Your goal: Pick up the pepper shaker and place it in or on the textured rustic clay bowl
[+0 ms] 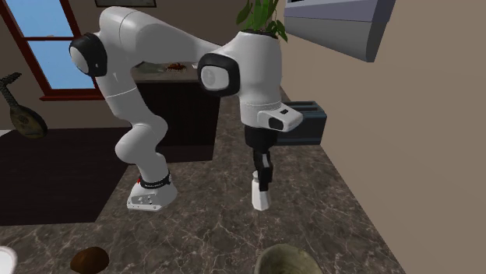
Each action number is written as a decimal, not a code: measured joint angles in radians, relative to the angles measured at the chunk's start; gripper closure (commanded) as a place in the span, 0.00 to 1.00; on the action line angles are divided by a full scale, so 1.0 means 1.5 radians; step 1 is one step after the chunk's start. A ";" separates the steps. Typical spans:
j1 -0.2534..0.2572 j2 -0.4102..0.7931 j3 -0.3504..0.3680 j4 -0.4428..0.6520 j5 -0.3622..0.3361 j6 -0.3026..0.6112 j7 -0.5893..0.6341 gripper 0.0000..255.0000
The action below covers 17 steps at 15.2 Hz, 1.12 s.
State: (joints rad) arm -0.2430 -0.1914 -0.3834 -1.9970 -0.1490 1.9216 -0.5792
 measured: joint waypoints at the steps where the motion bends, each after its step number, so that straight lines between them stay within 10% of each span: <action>1: -0.003 0.024 -0.011 0.026 0.010 -0.002 -0.018 1.00; 11: -0.077 0.288 -0.071 0.334 0.145 -0.064 -0.174 1.00; 17: -0.084 0.309 -0.070 0.320 0.156 -0.030 -0.184 1.00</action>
State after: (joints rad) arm -0.3684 0.2723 -0.4887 -1.5175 0.0847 1.8760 -0.8558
